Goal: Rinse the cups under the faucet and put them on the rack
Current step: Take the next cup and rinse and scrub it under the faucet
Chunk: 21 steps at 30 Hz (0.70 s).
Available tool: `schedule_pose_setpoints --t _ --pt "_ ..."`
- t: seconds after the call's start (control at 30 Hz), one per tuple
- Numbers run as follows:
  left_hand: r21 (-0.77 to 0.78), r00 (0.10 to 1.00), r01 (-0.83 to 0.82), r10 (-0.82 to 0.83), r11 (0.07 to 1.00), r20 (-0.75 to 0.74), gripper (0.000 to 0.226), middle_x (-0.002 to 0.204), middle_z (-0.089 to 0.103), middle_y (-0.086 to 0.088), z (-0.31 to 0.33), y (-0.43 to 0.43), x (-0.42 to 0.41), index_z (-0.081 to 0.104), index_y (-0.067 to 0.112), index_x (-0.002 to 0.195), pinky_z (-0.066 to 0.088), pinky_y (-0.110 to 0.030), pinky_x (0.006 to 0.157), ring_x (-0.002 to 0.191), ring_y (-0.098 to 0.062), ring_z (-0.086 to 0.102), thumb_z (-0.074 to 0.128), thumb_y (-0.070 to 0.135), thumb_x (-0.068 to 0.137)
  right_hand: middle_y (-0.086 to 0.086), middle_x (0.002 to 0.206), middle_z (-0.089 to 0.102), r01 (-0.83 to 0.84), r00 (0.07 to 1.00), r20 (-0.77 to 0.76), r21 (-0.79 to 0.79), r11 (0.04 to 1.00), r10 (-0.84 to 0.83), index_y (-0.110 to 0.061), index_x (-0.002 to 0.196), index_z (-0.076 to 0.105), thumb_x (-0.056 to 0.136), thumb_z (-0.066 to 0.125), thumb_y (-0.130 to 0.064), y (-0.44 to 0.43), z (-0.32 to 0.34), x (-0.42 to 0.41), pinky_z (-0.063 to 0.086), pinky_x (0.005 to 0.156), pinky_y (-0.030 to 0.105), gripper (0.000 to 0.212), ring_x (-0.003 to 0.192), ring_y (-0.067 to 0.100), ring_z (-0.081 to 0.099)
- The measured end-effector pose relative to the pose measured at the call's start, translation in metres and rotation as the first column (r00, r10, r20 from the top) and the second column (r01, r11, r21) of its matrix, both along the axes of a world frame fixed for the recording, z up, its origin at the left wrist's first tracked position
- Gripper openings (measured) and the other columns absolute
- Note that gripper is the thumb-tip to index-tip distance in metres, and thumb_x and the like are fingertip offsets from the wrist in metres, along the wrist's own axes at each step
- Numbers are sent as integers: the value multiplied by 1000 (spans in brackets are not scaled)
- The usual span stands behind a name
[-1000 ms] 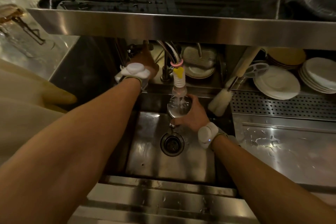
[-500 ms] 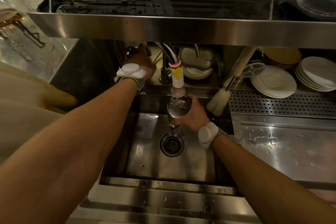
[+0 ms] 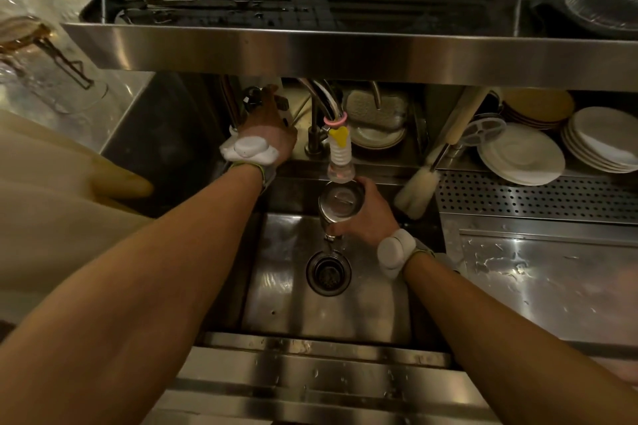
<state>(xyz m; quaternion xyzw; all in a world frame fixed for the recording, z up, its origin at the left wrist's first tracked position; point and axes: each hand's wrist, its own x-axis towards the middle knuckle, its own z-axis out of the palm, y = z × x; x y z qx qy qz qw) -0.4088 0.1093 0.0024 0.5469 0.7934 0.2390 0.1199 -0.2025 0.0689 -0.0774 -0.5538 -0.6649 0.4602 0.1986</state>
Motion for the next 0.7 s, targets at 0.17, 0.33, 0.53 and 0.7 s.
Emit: schedule_pose_setpoints --t 0.17,0.33,0.53,0.7 --pt "-91 962 -96 116 991 245 47 127 58 -14 -28 -47 34 43 10 131 47 -40 93 115 -37 56 53 35 92 6 133 53 -20 1000 -11 -11 1000 20 -23 140 30 40 89 -38 -5 -4 -1 44 103 39 117 122 23 52" --pt "-521 614 50 385 852 689 67 121 60 -11 -52 -76 74 52 21 130 56 -53 79 102 -36 63 29 69 90 -1 120 60 13 993 -114 -61 998 -20 -22 142 32 57 88 -11 -13 -9 -1 45 92 25 103 113 15 58" --pt "-403 461 46 339 914 820 73 114 64 -5 -67 -84 78 55 25 119 56 -47 80 99 -27 64 25 79 81 1 129 51 131 962 -190 -314 940 -197 -20 145 33 81 68 -16 -13 3 -11 46 100 37 73 118 22 53" --pt "-199 387 -92 219 976 896 54 117 59 1 -58 -80 86 44 26 126 55 -40 80 102 -17 60 36 65 90 3 115 59 227 869 -371 -288 930 -327 -24 131 51 91 51 -21 -12 16 -21 50 85 32 41 104 19 58"
